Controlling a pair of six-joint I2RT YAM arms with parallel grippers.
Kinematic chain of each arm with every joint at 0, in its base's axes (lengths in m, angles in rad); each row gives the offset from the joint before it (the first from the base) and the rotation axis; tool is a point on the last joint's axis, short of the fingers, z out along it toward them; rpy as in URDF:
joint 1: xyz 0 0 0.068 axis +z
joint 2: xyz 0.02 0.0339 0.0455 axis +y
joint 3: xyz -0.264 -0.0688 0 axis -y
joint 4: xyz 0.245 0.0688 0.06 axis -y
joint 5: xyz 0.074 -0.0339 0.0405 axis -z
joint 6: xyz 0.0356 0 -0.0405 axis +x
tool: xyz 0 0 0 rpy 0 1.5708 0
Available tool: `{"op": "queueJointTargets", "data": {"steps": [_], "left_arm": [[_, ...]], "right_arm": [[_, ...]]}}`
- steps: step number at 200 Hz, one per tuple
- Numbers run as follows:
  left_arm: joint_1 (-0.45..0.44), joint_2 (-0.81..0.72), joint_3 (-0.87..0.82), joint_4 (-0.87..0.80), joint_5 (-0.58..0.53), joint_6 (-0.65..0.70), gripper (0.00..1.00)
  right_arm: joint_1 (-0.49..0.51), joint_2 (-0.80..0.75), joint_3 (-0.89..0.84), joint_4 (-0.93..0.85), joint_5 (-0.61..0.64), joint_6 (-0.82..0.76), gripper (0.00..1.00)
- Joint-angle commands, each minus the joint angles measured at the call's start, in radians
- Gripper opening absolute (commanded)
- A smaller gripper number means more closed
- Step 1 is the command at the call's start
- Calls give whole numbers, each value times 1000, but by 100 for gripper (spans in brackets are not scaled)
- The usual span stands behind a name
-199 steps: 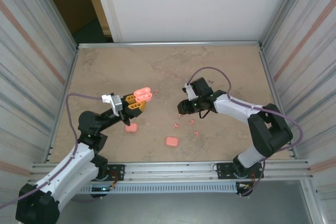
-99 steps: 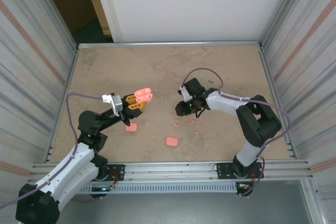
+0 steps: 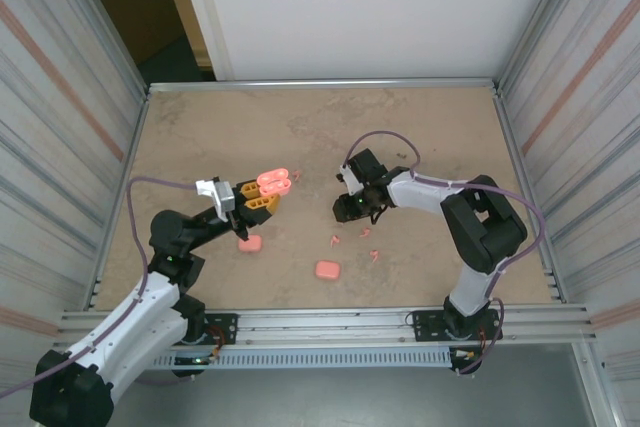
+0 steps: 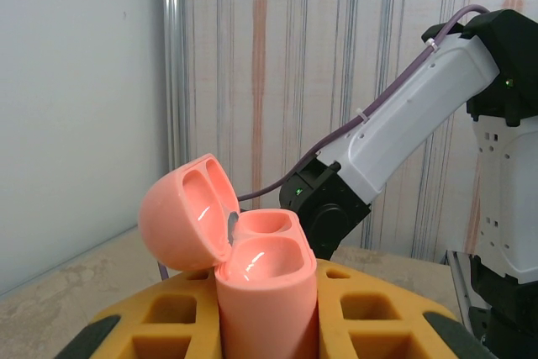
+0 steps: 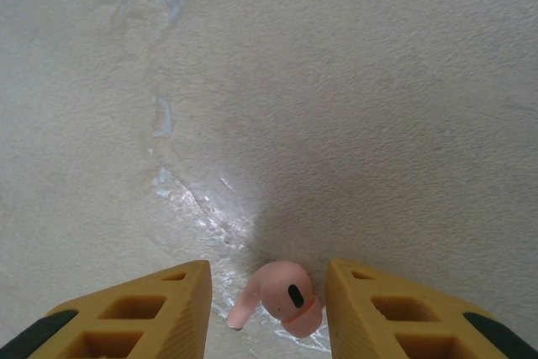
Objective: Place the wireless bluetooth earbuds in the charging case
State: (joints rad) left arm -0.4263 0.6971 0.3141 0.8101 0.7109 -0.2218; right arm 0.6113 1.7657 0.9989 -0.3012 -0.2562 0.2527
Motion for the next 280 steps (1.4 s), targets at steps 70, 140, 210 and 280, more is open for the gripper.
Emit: {"op": "queueJointTargets", "data": {"steps": [70, 140, 210, 280], "left_arm": [[0, -5, 31, -2, 13, 19, 0], [0, -12, 29, -17, 12, 25, 0], [-6, -8, 16, -34, 1, 35, 0], [-33, 73, -8, 9, -28, 40, 0]], "right_arm": [[12, 39, 26, -55, 20, -22, 35], [18, 32, 17, -52, 30, -26, 19], [33, -112, -30, -7, 77, -38, 17], [84, -367, -78, 28, 139, -61, 17]]}}
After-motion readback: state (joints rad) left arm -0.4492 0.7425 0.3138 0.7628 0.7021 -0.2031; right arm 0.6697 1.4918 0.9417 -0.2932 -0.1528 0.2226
